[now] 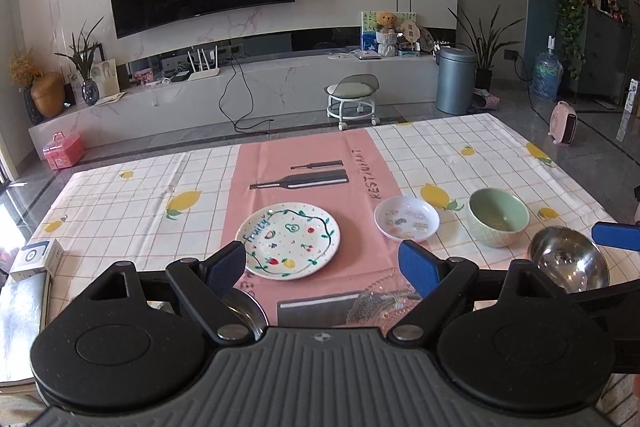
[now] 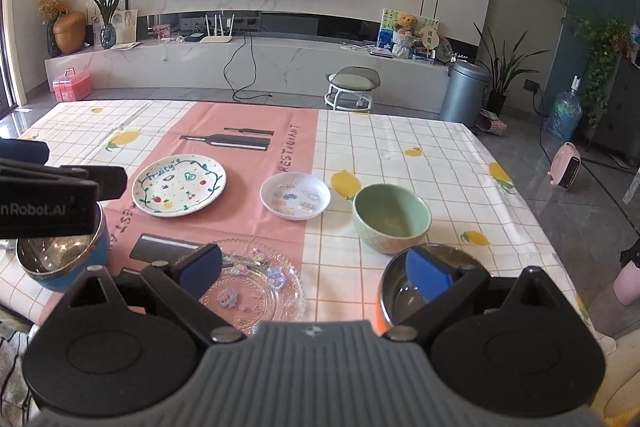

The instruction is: Organize plates and bowls

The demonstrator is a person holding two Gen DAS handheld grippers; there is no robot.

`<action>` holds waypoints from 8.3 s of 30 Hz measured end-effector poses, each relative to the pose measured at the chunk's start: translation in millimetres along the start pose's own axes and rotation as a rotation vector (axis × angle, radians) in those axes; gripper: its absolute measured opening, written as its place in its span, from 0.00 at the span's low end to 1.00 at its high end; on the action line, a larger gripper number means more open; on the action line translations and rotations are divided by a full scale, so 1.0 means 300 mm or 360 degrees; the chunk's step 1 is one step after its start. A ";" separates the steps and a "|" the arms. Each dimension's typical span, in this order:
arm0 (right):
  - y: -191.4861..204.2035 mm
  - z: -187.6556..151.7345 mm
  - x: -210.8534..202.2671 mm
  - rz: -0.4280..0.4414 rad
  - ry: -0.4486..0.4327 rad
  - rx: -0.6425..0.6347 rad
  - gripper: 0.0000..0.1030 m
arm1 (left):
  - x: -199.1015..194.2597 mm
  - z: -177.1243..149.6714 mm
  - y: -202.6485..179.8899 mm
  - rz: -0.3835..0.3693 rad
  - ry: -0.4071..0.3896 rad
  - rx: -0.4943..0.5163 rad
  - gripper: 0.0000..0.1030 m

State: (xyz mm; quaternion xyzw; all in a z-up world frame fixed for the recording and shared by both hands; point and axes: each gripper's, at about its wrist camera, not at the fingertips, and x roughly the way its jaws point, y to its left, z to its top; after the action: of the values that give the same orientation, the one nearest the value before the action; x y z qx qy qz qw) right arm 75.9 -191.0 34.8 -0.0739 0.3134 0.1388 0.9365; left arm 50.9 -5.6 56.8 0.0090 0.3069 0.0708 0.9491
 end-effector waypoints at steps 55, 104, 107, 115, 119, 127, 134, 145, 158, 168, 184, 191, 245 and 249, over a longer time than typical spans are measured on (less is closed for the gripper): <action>0.661 0.009 0.528 0.0719 0.0857 -0.0048 0.27 | 0.389 -0.258 0.588 0.0015 0.0886 -0.0607 0.32; 0.377 -0.063 0.447 0.0676 0.0938 0.0313 0.21 | 0.331 -0.241 0.413 -0.0277 0.0891 -0.0359 0.17; 0.380 -0.078 0.456 0.0686 0.0948 0.0320 0.21 | 0.334 -0.245 0.414 -0.0269 0.0897 -0.0363 0.17; 0.405 -0.081 0.457 0.0666 0.0913 0.0264 0.19 | 0.348 -0.254 0.410 -0.0249 0.0911 -0.0329 0.19; 0.414 -0.078 0.456 0.0656 0.0890 0.0240 0.19 | 0.346 -0.255 0.408 -0.0237 0.0905 -0.0310 0.20; 0.418 -0.076 0.458 0.0651 0.0860 0.0218 0.18 | 0.337 -0.244 0.387 -0.0182 0.0834 -0.0221 0.20; 0.407 -0.073 0.470 0.0685 0.0864 0.0250 0.18 | 0.325 -0.228 0.374 -0.0143 0.0748 -0.0167 0.29; 0.398 -0.058 0.423 0.0716 0.0783 0.0226 0.52 | 0.266 -0.190 0.373 -0.0082 0.0537 -0.0136 0.56; 0.394 -0.059 0.342 0.0609 0.0558 0.0060 0.95 | 0.190 -0.145 0.368 -0.0105 0.0329 -0.0181 0.85; 0.346 -0.011 0.292 0.0529 0.0408 0.0084 0.97 | 0.126 -0.101 0.342 -0.0110 0.0250 -0.0194 0.86; 0.116 0.143 0.158 0.0028 0.0155 -0.0001 0.97 | 0.036 0.057 0.145 -0.0075 0.0195 -0.0103 0.86; -0.142 0.180 0.095 -0.0274 0.0070 0.0195 0.97 | 0.033 0.104 -0.012 -0.0136 0.0198 -0.0002 0.86; -0.581 -0.203 0.353 -0.0104 0.0584 0.0579 0.14 | 0.492 -0.039 -0.654 -0.0714 0.1013 0.0400 0.23; -0.585 -0.205 0.351 -0.0100 0.0577 0.0588 0.14 | 0.503 -0.034 -0.635 -0.0694 0.1017 0.0287 0.20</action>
State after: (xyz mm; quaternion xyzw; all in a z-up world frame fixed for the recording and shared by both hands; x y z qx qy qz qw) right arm 175.2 -349.2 -68.9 0.0649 0.4938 0.0345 0.8665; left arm 190.5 -173.4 -50.7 0.0044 0.5865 -0.1603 0.7939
